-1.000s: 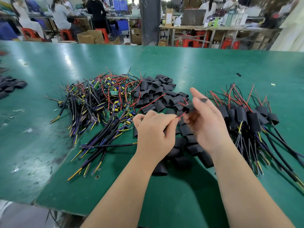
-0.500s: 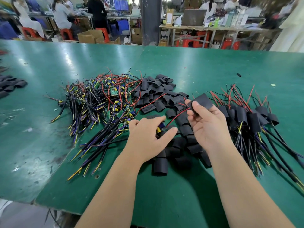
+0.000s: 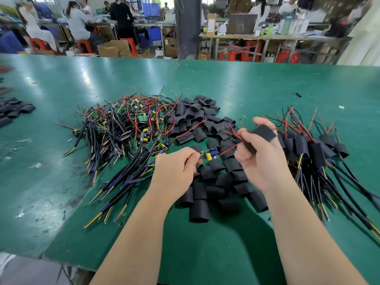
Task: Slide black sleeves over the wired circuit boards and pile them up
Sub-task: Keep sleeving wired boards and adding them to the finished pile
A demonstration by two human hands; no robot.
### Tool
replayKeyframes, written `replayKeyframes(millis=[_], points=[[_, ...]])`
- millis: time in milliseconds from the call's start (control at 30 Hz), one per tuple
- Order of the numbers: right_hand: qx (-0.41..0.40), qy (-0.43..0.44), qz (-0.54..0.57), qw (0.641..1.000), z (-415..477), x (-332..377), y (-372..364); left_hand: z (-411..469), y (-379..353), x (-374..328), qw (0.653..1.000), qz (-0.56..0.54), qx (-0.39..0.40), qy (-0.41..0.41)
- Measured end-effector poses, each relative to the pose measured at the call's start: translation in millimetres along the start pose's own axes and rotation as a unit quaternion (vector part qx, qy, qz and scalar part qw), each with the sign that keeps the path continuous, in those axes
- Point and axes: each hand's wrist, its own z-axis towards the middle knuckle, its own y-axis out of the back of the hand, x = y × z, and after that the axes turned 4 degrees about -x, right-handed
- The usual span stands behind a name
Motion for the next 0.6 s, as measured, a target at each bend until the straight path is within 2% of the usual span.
replayKeyframes(millis=[100,167,233,300,333,500,600], points=[[0.078,-0.081,0.059,0.992,-2,-1,-4,0,-1,0,1.000,-0.013,-0.020,0.005],[0.112,-0.107,0.054,0.986,0,-3,-4,0,0,0,0.999,-0.023,-0.042,0.003],[0.084,-0.073,-0.080,0.991,2,-9,-4,1,2,-3,0.998,-0.040,-0.056,-0.001],[0.044,0.015,-0.273,0.961,1,-17,-4,2,4,-5,0.997,-0.046,-0.063,-0.010],[0.051,0.038,-0.297,0.953,0,-22,-3,2,5,-5,0.997,-0.049,-0.062,-0.014],[0.104,-0.013,-0.099,0.990,0,-15,-1,2,5,-5,0.995,-0.078,-0.058,-0.017],[0.141,-0.018,-0.069,0.987,-2,-9,-1,2,5,-7,0.993,-0.098,-0.061,-0.021]])
